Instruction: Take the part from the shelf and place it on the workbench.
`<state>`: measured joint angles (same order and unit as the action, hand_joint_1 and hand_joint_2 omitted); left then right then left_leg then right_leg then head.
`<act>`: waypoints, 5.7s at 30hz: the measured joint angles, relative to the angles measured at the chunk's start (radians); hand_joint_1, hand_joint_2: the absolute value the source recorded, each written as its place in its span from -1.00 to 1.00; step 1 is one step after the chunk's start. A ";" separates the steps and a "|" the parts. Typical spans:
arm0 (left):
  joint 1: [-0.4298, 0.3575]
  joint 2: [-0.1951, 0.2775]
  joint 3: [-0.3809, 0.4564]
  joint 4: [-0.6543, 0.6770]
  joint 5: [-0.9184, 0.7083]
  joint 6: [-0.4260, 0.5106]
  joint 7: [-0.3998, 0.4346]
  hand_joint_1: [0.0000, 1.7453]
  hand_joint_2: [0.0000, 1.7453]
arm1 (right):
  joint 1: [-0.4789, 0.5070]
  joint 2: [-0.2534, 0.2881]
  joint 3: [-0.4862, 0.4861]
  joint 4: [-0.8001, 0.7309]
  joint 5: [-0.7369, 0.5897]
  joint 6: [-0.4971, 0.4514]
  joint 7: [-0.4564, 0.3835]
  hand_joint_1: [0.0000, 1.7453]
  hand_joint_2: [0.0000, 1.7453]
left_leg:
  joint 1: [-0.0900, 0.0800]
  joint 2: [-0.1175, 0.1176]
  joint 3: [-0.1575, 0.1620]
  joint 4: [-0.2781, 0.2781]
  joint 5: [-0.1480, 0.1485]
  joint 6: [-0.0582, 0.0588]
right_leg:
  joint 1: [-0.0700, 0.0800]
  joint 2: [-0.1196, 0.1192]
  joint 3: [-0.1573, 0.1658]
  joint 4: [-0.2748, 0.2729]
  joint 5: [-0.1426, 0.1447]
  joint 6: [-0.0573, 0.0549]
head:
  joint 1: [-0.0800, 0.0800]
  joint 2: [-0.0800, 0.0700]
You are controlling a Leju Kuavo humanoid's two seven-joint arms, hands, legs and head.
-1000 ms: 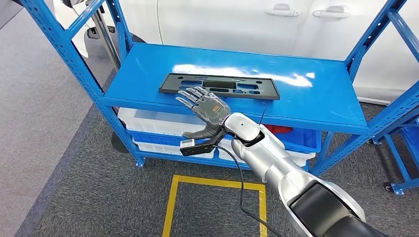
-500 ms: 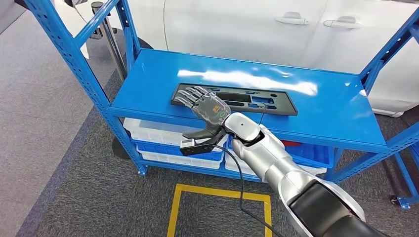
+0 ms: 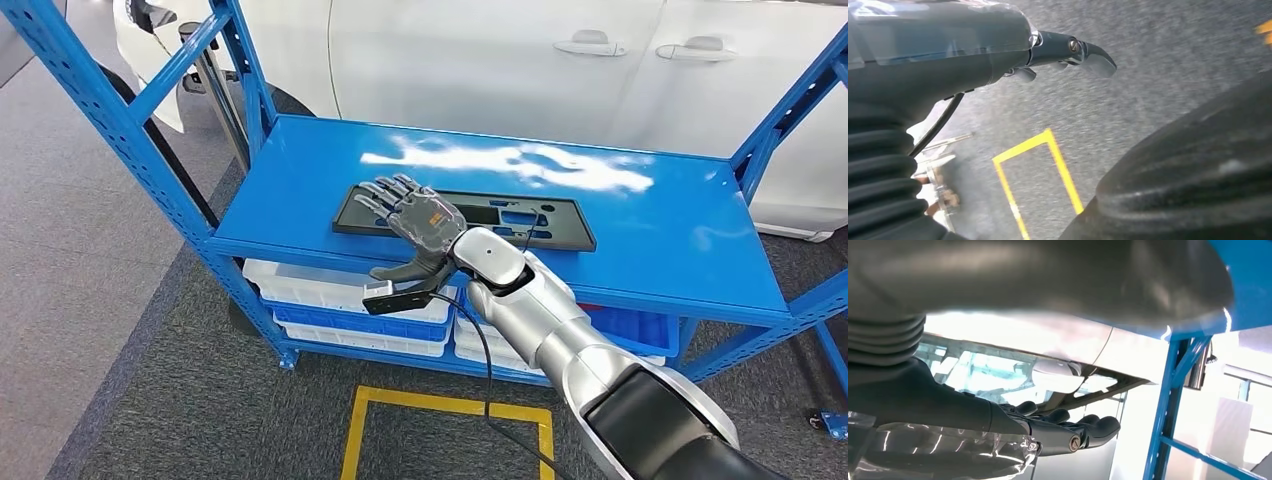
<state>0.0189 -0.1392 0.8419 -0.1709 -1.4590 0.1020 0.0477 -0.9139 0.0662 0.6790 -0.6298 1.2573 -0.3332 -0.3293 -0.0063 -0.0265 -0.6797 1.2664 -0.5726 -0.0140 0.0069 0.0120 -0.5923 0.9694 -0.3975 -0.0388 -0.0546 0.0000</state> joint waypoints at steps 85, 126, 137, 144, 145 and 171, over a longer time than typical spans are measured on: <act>0.010 -0.004 0.027 -0.001 0.015 0.002 -0.021 -1.00 -0.50 | -0.112 -0.077 -0.058 0.268 0.028 0.164 0.067 1.00 1.00 | 0.007 0.001 0.090 -0.250 0.134 0.019 | -0.013 0.001 -0.021 0.053 -0.036 0.049 | 0.000 0.000; -0.052 -0.011 0.051 -0.001 -0.003 0.012 -0.085 -1.00 1.00 | 0.591 -0.110 -0.207 -0.732 -1.402 0.764 -0.329 1.00 1.00 | 0.009 0.007 0.024 -0.091 0.079 0.000 | -0.007 -0.012 0.013 0.039 -0.051 0.013 | 0.000 0.000; -0.044 -0.014 0.057 -0.002 0.033 0.025 -0.071 -1.00 1.00 | 0.617 -0.118 -0.201 -0.711 -1.418 0.765 -0.294 1.00 1.00 | 0.013 0.009 0.097 -0.255 0.131 0.045 | -0.011 -0.007 -0.095 0.276 -0.181 0.067 | 0.000 0.000; -0.044 -0.020 0.058 -0.002 0.034 0.028 -0.050 -1.00 1.00 | 0.625 -0.124 -0.218 -0.693 -1.440 0.746 -0.290 1.00 1.00 | 0.009 0.004 0.101 -0.251 0.127 0.032 | -0.015 -0.005 0.008 0.057 -0.059 0.057 | 0.000 0.000; -0.044 -0.020 0.058 -0.002 0.034 0.027 -0.048 -1.00 1.00 | 0.625 -0.124 -0.220 -0.692 -1.441 0.745 -0.287 1.00 1.00 | 0.008 0.004 0.101 -0.252 0.127 0.026 | -0.012 -0.004 0.010 0.046 -0.059 0.052 | 0.000 0.000; -0.046 -0.022 0.075 -0.002 0.050 0.000 -0.029 -1.00 1.00 | 0.666 -0.106 -0.275 -0.739 -1.429 0.714 -0.260 1.00 1.00 | 0.014 0.007 0.095 -0.248 0.133 0.044 | -0.019 -0.005 -0.081 0.263 -0.150 0.074 | 0.000 0.000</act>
<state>-0.0271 -0.1610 0.9172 -0.1728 -1.4087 0.1020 0.0191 -0.2477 -0.0402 0.4039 -1.3684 -0.1713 0.3807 -0.5891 0.0078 -0.0193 -0.5848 1.0182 -0.4393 0.0303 -0.0124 0.0074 -0.6731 1.2320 -0.5479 0.0351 -0.0545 0.0000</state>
